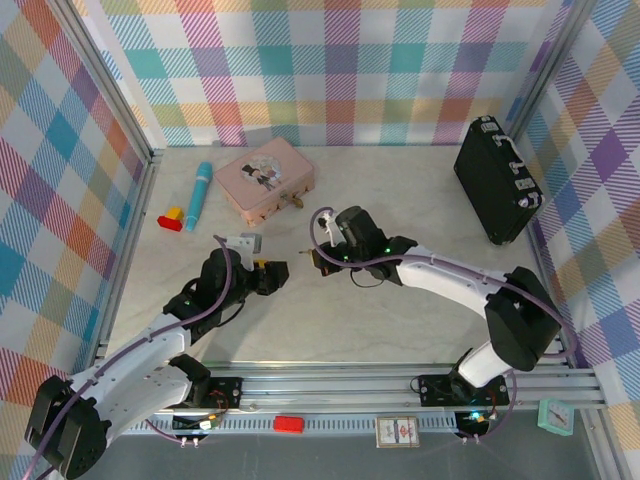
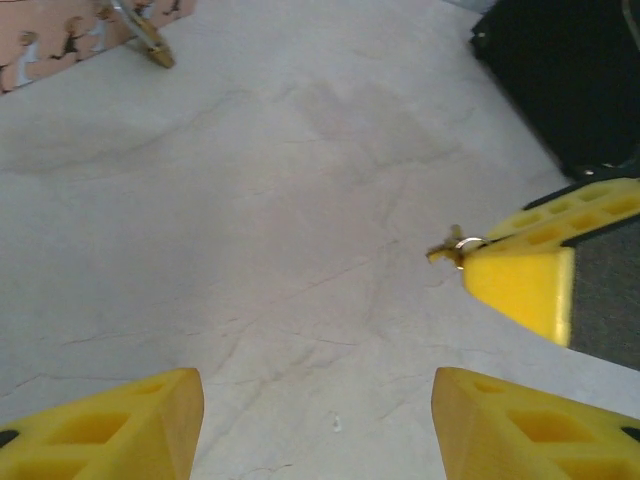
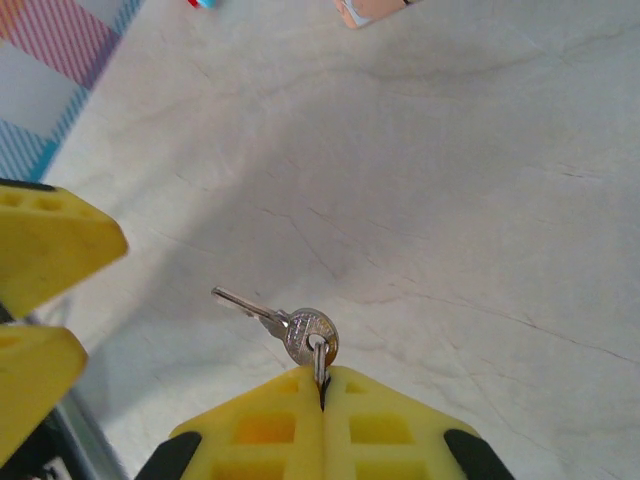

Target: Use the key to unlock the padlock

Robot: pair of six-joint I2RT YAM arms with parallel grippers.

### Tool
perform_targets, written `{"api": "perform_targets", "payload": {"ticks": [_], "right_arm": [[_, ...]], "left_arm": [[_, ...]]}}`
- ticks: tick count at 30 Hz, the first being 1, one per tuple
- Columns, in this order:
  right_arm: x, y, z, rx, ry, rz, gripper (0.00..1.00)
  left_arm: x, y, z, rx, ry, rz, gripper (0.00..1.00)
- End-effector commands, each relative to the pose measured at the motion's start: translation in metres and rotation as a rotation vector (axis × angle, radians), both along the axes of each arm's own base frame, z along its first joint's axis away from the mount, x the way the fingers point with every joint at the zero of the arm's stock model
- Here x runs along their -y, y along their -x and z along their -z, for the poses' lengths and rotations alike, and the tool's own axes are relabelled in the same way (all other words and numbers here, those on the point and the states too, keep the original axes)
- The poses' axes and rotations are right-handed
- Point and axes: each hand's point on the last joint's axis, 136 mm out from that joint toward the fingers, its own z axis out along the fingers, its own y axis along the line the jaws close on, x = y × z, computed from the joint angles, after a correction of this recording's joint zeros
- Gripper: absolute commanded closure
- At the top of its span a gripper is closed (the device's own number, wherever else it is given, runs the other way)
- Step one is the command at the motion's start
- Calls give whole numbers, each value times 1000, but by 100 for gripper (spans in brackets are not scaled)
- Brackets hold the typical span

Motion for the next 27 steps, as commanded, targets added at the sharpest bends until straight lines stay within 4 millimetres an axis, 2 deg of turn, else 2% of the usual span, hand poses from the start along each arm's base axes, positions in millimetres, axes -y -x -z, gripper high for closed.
{"api": "perform_targets", "payload": {"ticks": [1, 6, 12, 18, 27], "right_arm": [[-10, -1, -28, -41, -199, 55, 100], [-7, 6, -22, -86, -266, 88, 100], [-8, 17, -22, -85, -299, 91, 100], [-18, 28, -15, -102, -305, 67, 100], [-30, 34, -8, -116, -297, 41, 100]], "left_arm": [[14, 4, -18, 32, 125, 91, 41], [23, 7, -24, 22, 213, 149, 46], [25, 1, -17, -14, 230, 139, 51], [29, -3, -12, -45, 250, 141, 57], [28, -3, -12, -49, 260, 133, 62]]}}
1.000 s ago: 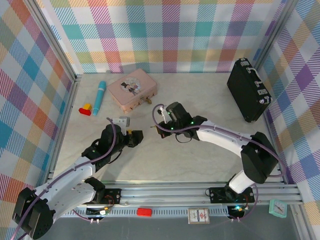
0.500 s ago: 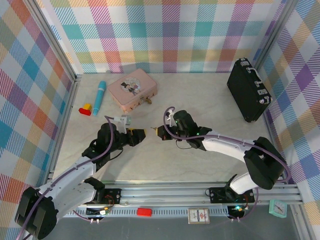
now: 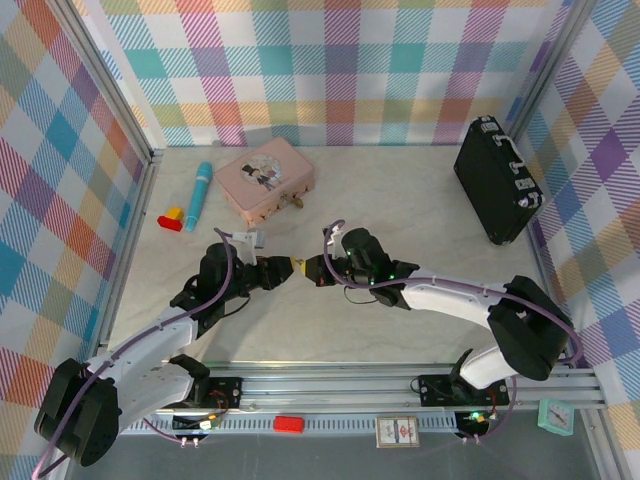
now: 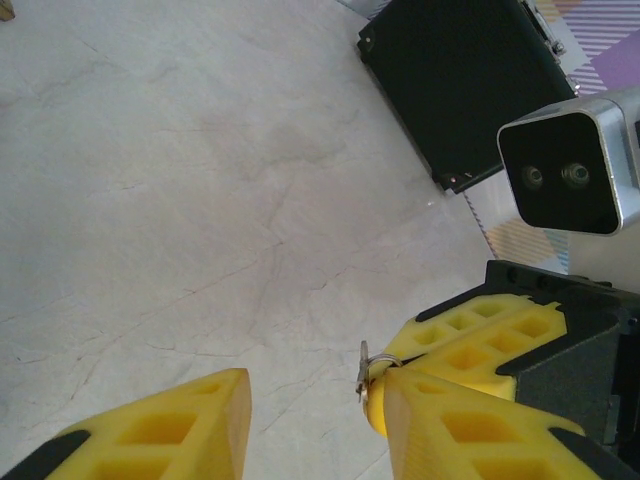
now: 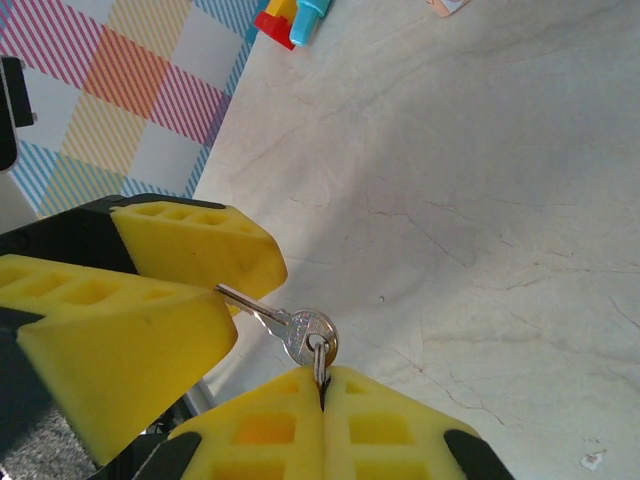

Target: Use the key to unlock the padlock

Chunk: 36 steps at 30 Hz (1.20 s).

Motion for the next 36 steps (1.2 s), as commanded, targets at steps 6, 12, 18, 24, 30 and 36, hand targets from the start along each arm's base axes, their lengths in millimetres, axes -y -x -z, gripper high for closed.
{"api": "perform_targets", "payload": {"ticks": [6, 12, 18, 24, 30, 36], "right_arm": [[-12, 6, -1, 12, -2, -29, 100], [-14, 7, -3, 17, -3, -30, 100], [-14, 6, -5, 22, -5, -24, 100], [-16, 5, -9, 28, -15, -22, 100], [-2, 1, -21, 95, 14, 3, 53], [35, -10, -47, 201, -125, 51, 37]], "left_arm": [[-1, 0, -8, 23, 38, 2, 74], [1, 1, -10, 21, 49, 16, 86], [3, 3, -12, 23, 55, 29, 94], [3, 3, -14, 26, 60, 32, 100], [-6, -4, -18, 28, 20, -35, 100], [-4, -11, -50, 86, 29, -34, 100]]}}
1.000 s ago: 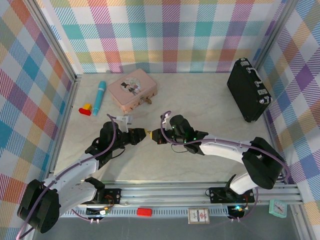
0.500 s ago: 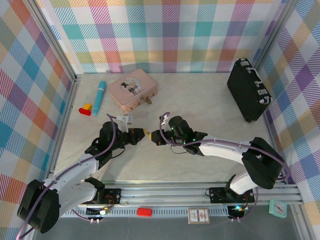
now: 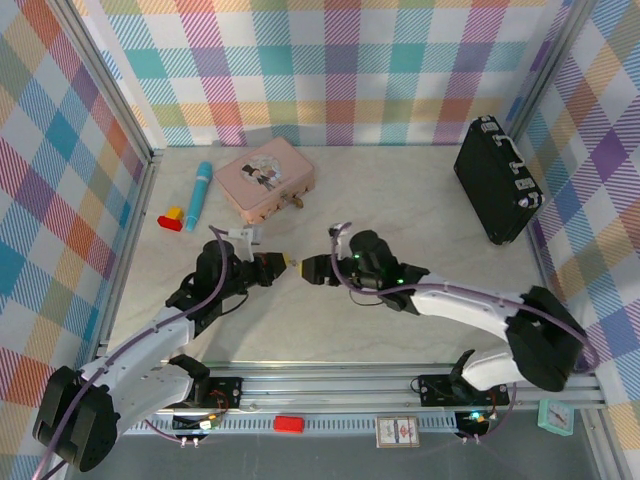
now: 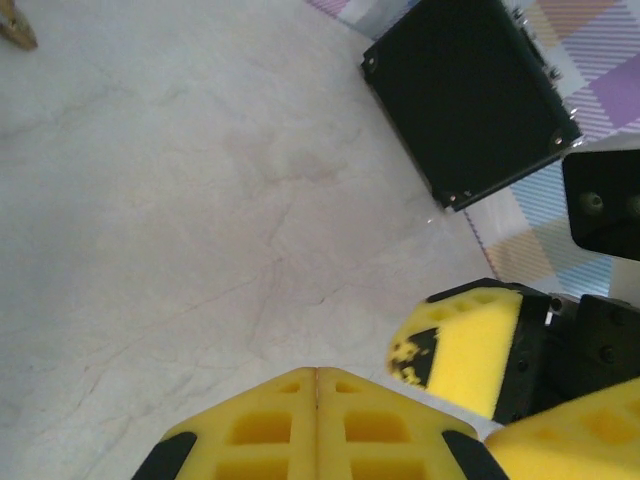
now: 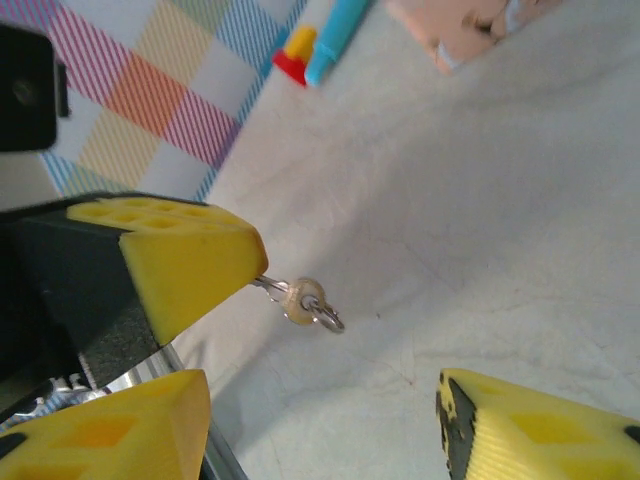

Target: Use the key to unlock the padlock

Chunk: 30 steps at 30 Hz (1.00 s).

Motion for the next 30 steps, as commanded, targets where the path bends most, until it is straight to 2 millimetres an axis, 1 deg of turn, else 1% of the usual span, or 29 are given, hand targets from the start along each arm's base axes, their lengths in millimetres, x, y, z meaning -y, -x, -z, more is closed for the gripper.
{"api": "perform_targets", "payload": {"ticks": [1, 4, 5, 9, 12, 15, 19, 22, 27, 30], "right_arm": [[17, -9, -23, 81, -146, 11, 36], [25, -10, -35, 131, -269, -8, 36], [27, -8, -36, 150, -288, -28, 36], [32, -2, -43, 239, -334, -115, 36], [42, -6, -45, 262, -365, -138, 37], [51, -13, -49, 274, -413, -144, 38], [51, -8, -60, 305, -459, -200, 42], [50, -1, -69, 333, -468, -236, 44], [54, 6, -74, 362, -458, -243, 47], [55, 9, -74, 359, -456, -247, 53]], "left_arm": [[7, -6, -35, 73, 36, 33, 100], [20, -5, -49, 85, 68, 100, 100], [25, -4, -53, 91, 78, 126, 100], [39, 0, -65, 94, 90, 205, 100], [46, 1, -70, 88, 90, 233, 100], [56, 5, -81, 102, 105, 279, 100], [70, 12, -95, 121, 129, 351, 100], [78, 12, -99, 125, 143, 380, 100], [87, 9, -103, 134, 159, 411, 100], [94, 9, -105, 131, 176, 449, 100]]}}
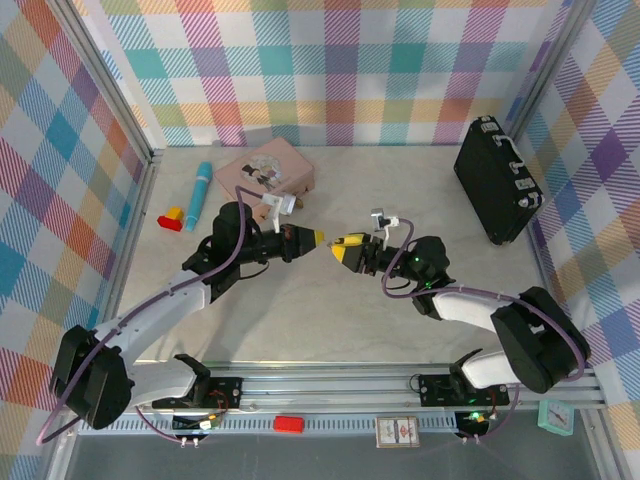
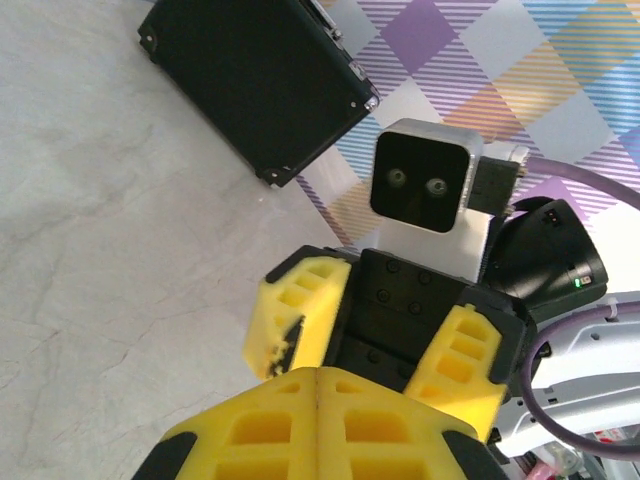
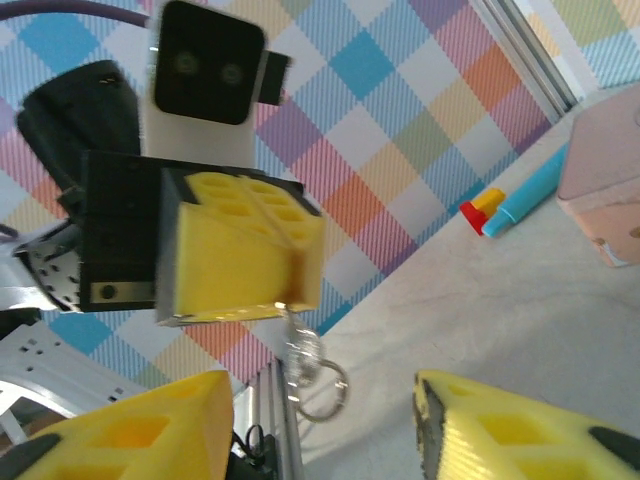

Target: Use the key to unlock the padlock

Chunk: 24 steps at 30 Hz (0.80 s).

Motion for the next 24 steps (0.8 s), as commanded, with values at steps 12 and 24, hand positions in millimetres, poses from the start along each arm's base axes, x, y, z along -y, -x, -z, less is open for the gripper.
{"api": "perform_targets", "payload": {"ticks": [12, 24], "right_arm": [[9, 21, -17, 82, -9, -18, 72], [10, 22, -21, 87, 6, -15, 78]], "left_arm": [[24, 13, -28, 73, 68, 149, 100], [23, 17, -28, 79, 57, 161, 100]]}}
